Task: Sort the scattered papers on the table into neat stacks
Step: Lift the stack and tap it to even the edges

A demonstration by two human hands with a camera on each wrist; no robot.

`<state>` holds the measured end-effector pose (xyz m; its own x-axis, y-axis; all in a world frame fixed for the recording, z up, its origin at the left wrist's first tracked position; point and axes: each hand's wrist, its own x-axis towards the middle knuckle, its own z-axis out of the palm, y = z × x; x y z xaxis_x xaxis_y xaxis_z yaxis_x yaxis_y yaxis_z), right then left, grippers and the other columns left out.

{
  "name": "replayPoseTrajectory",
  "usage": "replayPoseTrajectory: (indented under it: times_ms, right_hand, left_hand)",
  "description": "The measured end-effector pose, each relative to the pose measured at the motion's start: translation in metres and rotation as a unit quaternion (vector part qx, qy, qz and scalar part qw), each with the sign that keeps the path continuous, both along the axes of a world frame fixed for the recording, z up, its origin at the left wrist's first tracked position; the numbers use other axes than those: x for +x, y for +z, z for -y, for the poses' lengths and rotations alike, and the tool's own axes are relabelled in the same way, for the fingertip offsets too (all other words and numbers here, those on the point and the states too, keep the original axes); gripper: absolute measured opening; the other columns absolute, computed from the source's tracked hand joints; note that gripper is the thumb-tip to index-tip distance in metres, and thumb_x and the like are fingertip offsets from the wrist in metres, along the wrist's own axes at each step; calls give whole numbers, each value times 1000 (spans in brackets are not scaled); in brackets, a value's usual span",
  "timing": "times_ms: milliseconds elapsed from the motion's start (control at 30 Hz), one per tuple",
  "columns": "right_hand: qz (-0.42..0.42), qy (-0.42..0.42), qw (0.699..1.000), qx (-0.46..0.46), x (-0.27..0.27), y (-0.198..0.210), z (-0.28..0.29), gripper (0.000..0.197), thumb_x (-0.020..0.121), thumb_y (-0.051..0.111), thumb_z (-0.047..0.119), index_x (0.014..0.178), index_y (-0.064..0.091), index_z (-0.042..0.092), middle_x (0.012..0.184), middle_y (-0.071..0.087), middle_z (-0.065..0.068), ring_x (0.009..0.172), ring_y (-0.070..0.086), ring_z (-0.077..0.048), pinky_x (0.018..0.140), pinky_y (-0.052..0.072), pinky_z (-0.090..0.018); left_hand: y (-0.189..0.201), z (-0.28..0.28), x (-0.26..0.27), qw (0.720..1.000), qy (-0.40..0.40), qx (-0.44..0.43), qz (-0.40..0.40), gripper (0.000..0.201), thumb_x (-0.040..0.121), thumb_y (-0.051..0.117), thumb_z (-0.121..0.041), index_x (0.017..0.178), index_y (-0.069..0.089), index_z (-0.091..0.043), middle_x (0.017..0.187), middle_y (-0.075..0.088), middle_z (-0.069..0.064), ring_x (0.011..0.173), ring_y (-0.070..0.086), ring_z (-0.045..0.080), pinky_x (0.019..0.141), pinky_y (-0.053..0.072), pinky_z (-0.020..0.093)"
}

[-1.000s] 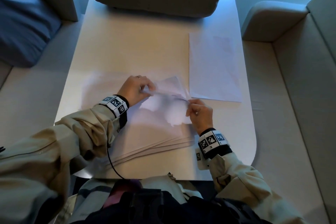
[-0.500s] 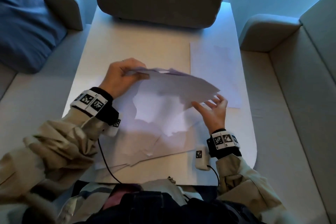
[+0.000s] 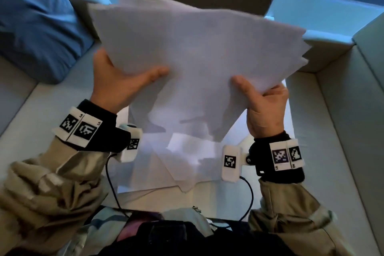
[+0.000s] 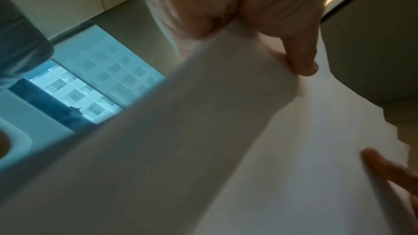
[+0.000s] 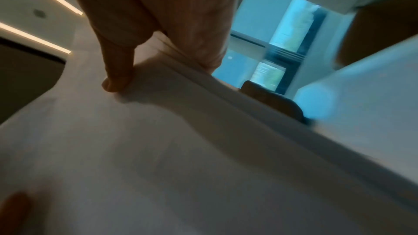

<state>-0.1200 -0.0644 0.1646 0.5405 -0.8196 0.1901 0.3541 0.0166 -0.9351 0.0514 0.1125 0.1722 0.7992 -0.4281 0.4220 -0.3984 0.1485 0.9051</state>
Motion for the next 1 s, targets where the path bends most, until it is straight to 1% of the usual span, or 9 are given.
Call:
replayPoseTrajectory:
  times_ms: [300, 467, 533, 633, 667, 733, 800, 933, 1000]
  right_hand:
    - [-84, 24, 991, -98, 19, 10, -3, 29, 59, 84, 28, 84, 69, 23, 84, 69, 11, 82, 64, -11, 74, 52, -29]
    - [-110, -78, 955, -264, 20, 26, -8, 62, 66, 86, 24, 116, 56, 5, 104, 67, 2, 97, 63, -8, 89, 52, -35]
    - [-110, -123, 895, -414, 15, 42, -9, 68, 70, 84, 27, 124, 51, 0, 120, 60, -8, 112, 58, -19, 95, 47, -47]
    - [-291, -97, 704, -641, 14, 62, -19, 54, 73, 74, 39, 120, 59, 18, 123, 60, 0, 122, 51, -23, 106, 29, -58]
    - [-335, -62, 680, -649, 15, 62, -25, 46, 72, 72, 38, 113, 62, 20, 114, 64, 1, 115, 56, -24, 105, 29, -56]
    - [-343, -11, 693, -634, 19, 59, -33, 25, 74, 71, 35, 92, 65, 20, 83, 66, 2, 84, 63, -27, 80, 43, -41]
    - [-331, -9, 711, -620, 18, 56, -30, 16, 79, 68, 35, 79, 64, 20, 66, 60, 4, 63, 57, -24, 54, 36, -28]
    - [-275, -17, 820, -502, 1, 53, 0, 15, 83, 69, 39, 78, 67, 25, 58, 49, 9, 59, 43, -10, 55, 37, -29]
    - [-246, -1, 877, -413, -9, 45, 20, 15, 82, 73, 33, 70, 64, 32, 56, 52, 16, 57, 42, -2, 56, 38, -26]
  left_hand:
    - [8, -2, 6, 998, -15, 9, 65, 52, 60, 86, -41, 104, 58, -37, 103, 62, -18, 94, 62, 13, 88, 50, 33]
    - [11, 4, 5, 999, -9, 24, 30, 30, 62, 87, -21, 78, 63, -29, 72, 66, -27, 67, 59, -8, 66, 47, 11]
    - [12, 6, 4, 999, 1, 19, 34, 28, 61, 87, -18, 74, 64, -27, 67, 65, -28, 63, 58, -9, 63, 47, 10]
    - [15, 10, -6, 999, -11, 3, 53, 25, 59, 88, -21, 72, 66, -24, 66, 66, -30, 61, 59, -9, 63, 47, 11]
    - [16, 12, -11, 998, -21, -6, 63, 25, 59, 88, -21, 72, 67, -24, 67, 66, -31, 62, 60, -9, 63, 48, 12]
    - [17, 16, -19, 996, -34, -17, 77, 26, 59, 88, -19, 74, 67, -25, 68, 66, -31, 63, 62, -8, 63, 48, 11]
    - [13, 19, -20, 996, -55, -11, 68, 27, 58, 88, -17, 73, 67, -25, 67, 67, -28, 61, 61, -7, 62, 47, 11]
    - [-24, 14, -8, 987, -72, 141, 25, 41, 56, 88, -20, 50, 54, 2, 54, 44, -4, 51, 33, 3, 46, 31, 19]
    - [-48, 6, 7, 974, -96, 204, 13, 43, 59, 88, -22, 48, 50, -5, 56, 39, -6, 54, 30, 4, 46, 26, 20]
